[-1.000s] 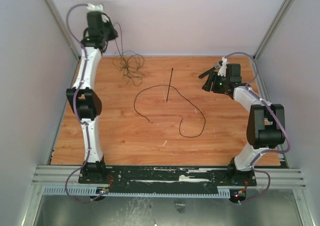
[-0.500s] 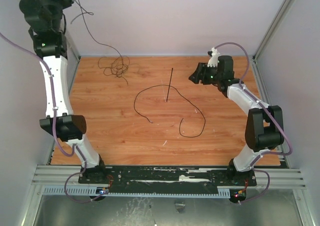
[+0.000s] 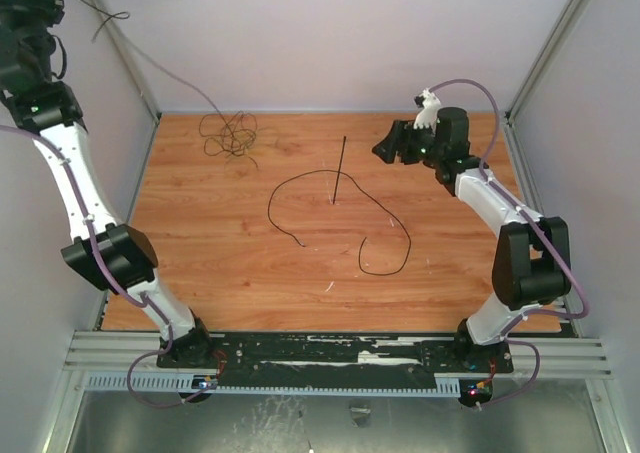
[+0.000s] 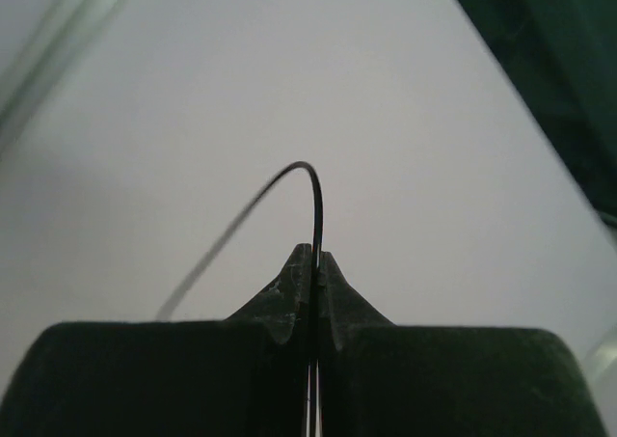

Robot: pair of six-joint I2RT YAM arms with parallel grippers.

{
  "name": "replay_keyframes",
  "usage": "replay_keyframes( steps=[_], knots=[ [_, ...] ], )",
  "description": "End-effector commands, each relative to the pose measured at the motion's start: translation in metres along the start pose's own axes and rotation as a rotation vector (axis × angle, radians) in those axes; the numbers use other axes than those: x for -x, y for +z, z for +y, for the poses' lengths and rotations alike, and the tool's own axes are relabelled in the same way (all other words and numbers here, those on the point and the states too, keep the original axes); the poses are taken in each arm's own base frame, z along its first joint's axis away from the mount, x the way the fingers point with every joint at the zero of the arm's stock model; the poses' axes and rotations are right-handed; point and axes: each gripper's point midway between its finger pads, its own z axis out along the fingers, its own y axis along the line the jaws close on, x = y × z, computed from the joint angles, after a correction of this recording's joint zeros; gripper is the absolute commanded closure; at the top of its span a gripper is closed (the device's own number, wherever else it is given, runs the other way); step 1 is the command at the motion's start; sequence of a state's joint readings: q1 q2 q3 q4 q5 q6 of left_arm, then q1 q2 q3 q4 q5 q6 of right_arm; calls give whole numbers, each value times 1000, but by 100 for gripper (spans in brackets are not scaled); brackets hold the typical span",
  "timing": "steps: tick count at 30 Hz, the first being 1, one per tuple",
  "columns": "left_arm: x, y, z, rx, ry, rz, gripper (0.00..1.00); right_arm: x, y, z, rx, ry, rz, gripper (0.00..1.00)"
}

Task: Zip-tie the wires
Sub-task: Untie the cable at the center of the board.

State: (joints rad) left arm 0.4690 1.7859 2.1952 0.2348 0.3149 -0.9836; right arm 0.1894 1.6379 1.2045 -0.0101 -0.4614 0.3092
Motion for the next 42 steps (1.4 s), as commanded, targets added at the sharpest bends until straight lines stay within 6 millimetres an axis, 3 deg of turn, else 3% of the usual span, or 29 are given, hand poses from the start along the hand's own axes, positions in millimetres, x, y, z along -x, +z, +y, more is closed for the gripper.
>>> replay_keyframes(
  steps=[1,7,14,21,23,25,30,35,42],
  knots=[
    [18,-17,-74,-256,-181,-4,100,32,-1,48,156,-105,-100,24],
    [31,-39,-129,-449,-344,43,100,58,25,104,286,-278,-237,19],
    [38,-56,-159,-508,-382,75,100,64,106,158,439,-348,-263,20],
    [35,-64,-165,-538,-410,100,100,27,190,212,554,-395,-241,20],
    [34,-65,-165,-543,-412,108,100,9,215,221,558,-402,-234,19],
    [33,-66,-167,-547,-409,111,100,4,229,230,562,-399,-263,19],
    [33,-68,-170,-561,-412,120,100,-12,258,250,587,-388,-318,20],
    [33,-75,-178,-590,-433,128,100,-37,271,268,598,-411,-347,22],
    [34,-89,-200,-627,-431,149,100,-31,278,267,545,-385,-441,28]
  ],
)
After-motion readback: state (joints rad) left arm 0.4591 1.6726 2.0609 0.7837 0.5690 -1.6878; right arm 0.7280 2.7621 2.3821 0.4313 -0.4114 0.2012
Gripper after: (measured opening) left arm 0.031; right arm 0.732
